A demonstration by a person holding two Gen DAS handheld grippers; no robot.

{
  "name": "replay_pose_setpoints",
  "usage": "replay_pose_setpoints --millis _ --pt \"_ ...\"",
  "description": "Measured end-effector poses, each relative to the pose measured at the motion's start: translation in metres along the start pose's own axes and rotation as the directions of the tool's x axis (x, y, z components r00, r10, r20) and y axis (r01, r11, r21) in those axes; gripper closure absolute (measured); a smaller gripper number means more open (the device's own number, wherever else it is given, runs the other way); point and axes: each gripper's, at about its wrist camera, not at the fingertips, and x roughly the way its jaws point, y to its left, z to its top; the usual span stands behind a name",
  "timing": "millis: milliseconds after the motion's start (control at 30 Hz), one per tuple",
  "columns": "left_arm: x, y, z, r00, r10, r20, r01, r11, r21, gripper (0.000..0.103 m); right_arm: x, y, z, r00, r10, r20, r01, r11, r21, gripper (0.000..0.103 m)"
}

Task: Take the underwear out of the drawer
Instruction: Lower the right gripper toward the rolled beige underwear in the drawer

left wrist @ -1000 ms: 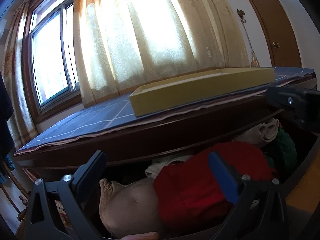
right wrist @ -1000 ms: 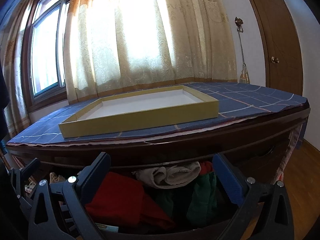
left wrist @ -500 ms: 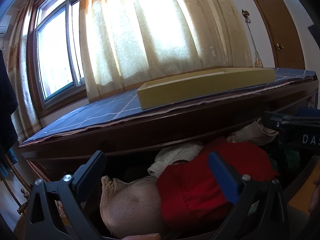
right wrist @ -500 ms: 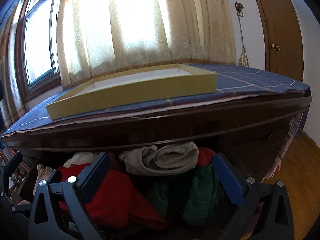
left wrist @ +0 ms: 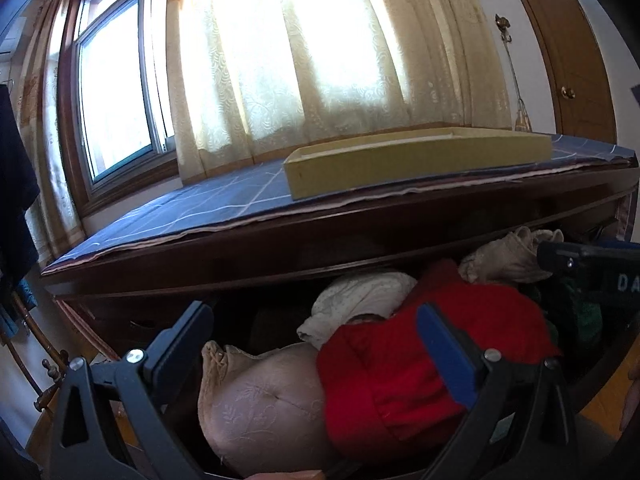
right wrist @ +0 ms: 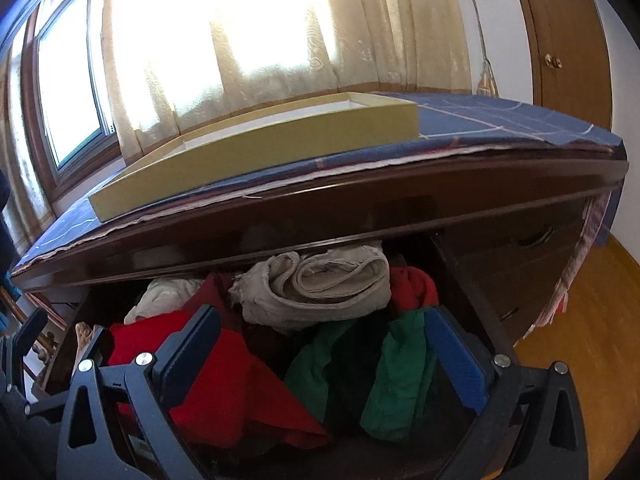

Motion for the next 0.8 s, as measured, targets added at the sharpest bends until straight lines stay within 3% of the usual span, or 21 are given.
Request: replay_pose_setpoints --millis 800 --pt "-0.031 0.004 -0.011 0.999 0.000 -0.046 0.001 1.000 0.017 0.000 -0.024 -0.006 -0.010 0.998 0.039 -0.058 -0.041 0.999 -0.033 0.000"
